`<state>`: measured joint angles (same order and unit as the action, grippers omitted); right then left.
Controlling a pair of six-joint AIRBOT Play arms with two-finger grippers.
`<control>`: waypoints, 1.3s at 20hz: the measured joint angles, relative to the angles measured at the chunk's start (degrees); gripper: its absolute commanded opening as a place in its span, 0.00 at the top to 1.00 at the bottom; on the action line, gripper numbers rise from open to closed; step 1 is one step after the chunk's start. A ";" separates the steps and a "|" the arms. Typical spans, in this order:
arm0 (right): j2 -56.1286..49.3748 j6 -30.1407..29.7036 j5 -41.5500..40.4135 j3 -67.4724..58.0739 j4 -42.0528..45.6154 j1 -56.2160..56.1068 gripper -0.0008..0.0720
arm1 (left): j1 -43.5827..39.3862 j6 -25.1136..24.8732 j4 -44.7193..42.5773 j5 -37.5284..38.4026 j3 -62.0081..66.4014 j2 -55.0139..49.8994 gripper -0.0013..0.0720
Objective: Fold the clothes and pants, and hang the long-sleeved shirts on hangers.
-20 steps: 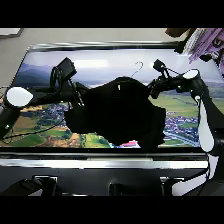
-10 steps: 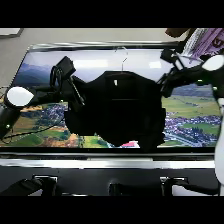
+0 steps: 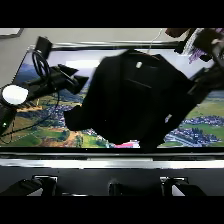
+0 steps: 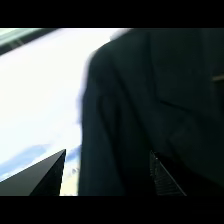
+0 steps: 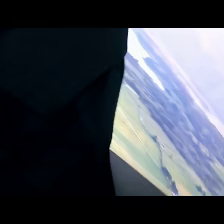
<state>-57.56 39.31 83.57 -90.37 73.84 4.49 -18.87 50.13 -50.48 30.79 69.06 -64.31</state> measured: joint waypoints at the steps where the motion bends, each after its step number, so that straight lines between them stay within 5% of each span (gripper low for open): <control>1: 1.95 2.19 0.39 0.00 1.86 0.00 0.95 | 0.42 2.67 0.00 -2.05 0.04 0.17 0.15; 5: 8.46 16.13 0.39 0.00 11.04 0.00 0.95 | 2.10 12.33 0.02 -7.21 0.17 1.40 0.15; 9: 13.33 30.12 -0.35 -0.07 21.66 0.00 0.95 | 2.78 16.59 0.00 -8.74 0.20 2.58 0.15; 15: 14.84 48.24 -8.15 -4.28 44.92 0.00 0.95 | 3.02 18.08 -0.04 -7.65 0.20 3.17 0.15; 22: 7.06 60.52 -10.05 -11.10 73.92 0.15 0.95 | 3.02 18.47 -0.07 -6.36 0.20 3.23 0.15; 26: 2.25 67.54 -11.02 -13.73 81.55 5.79 0.95 | 3.02 18.49 -0.07 -6.27 0.20 3.23 0.15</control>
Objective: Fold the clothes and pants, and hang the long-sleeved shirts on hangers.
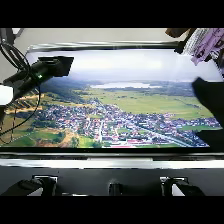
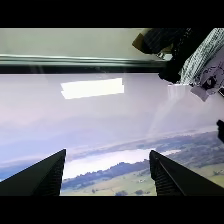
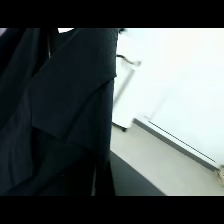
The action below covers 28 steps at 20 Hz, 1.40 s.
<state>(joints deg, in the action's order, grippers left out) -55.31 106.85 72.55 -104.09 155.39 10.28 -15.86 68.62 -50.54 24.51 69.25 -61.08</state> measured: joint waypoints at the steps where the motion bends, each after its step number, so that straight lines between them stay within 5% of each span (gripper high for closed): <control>1: -0.96 1.25 -0.87 -0.61 0.61 2.16 0.95 | 0.00 0.00 0.00 0.02 0.00 -0.02 0.15; 16: -7.78 9.88 -13.97 -10.34 2.67 14.29 0.95 | 0.00 0.00 0.00 0.09 -0.07 -2.32 0.15; 23: -7.93 8.70 -18.80 -11.43 -3.82 11.76 0.95 | 0.00 1.92 -0.02 0.13 -0.63 -2.47 0.15; 28: -7.91 8.09 -20.74 -11.61 -0.22 9.40 0.95 | 0.00 2.25 -0.02 0.11 -0.68 -2.47 0.15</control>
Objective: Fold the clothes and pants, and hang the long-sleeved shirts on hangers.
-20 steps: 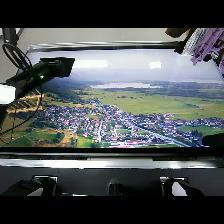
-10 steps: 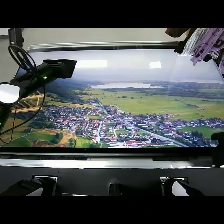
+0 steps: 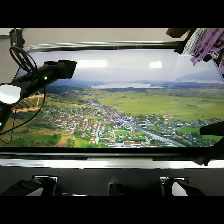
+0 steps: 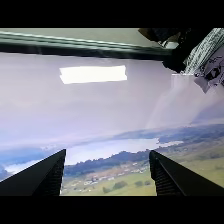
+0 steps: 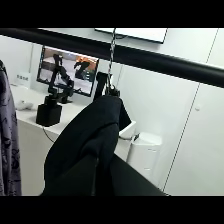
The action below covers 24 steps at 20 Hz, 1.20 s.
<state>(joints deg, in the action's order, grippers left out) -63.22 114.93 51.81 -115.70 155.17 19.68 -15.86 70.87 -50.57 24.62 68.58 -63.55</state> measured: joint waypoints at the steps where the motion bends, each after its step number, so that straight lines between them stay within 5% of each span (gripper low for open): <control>1: 0.04 -0.17 -0.33 -0.07 1.31 -0.13 0.95 | 0.00 0.07 0.00 0.00 0.00 0.00 0.15; 10: 0.09 3.98 -1.16 -0.17 7.85 7.34 0.95 | 0.00 0.11 -0.04 0.00 0.00 0.00 0.15; 20: -0.33 5.05 4.90 -0.24 -4.07 15.06 0.94 | 0.00 0.28 -0.04 0.00 0.00 0.00 0.15; 21: -0.20 4.44 5.97 -0.24 -5.51 15.17 0.85 | 0.00 0.31 -0.04 0.00 0.00 0.02 0.15; 23: 0.50 3.61 7.82 -0.22 -8.57 15.28 0.38 | 0.00 0.31 -0.04 0.00 0.00 0.13 0.15; 24: 1.22 3.06 8.07 -0.22 -9.44 15.30 0.30 | 0.00 0.31 -0.04 0.02 0.00 0.22 0.15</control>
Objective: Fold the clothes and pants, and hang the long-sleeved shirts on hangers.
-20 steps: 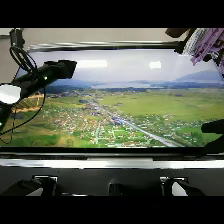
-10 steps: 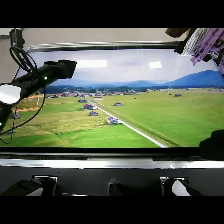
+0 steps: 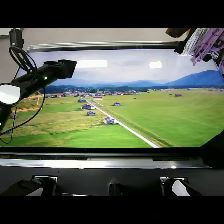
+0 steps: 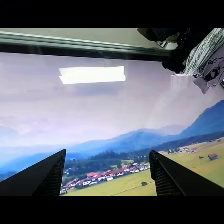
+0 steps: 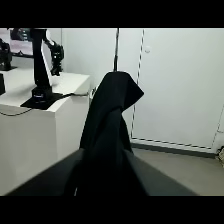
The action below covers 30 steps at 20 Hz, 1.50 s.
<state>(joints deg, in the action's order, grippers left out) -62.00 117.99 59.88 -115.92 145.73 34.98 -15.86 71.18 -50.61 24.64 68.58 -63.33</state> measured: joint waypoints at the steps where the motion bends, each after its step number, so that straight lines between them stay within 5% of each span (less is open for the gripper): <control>1: 0.90 -0.04 0.26 0.00 -0.52 0.04 0.30 | 0.00 0.02 0.02 -0.02 0.00 0.20 0.15; 6: 7.52 0.04 -2.49 -0.04 -2.58 0.09 0.31 | 0.68 1.05 0.02 -0.04 0.00 2.64 0.16; 8: 9.14 1.51 -8.28 -0.02 -8.35 0.09 0.39 | 1.62 3.50 0.02 -0.04 0.00 3.96 0.17; 12: 6.82 -7.56 -14.73 0.00 -40.68 0.07 0.71 | 4.31 8.22 -0.07 0.50 0.00 6.16 0.88; 13: 5.03 -12.35 -14.16 0.02 -50.80 -0.26 0.80 | 4.94 8.55 -0.24 1.14 0.00 6.51 0.96; 15: 0.13 -22.05 -9.42 0.09 -67.93 -3.50 0.94 | 6.01 8.31 -1.42 4.31 0.00 7.04 0.96; 17: -4.90 -28.52 -2.45 0.11 -73.55 -10.75 0.94 | 6.62 7.02 -4.20 9.38 0.00 7.37 0.96; 23: -12.94 -38.07 13.86 9.05 -64.35 -33.90 0.94 | 7.23 5.88 -18.38 24.76 -1.09 8.09 0.96; 30: -11.76 -39.65 16.72 28.55 -62.38 -41.57 0.94 | 9.49 7.19 -27.04 29.64 -8.09 10.73 0.95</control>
<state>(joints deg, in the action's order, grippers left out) -73.76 78.35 76.60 -87.37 83.35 -6.59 -6.37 78.37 -77.65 54.28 60.49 -52.60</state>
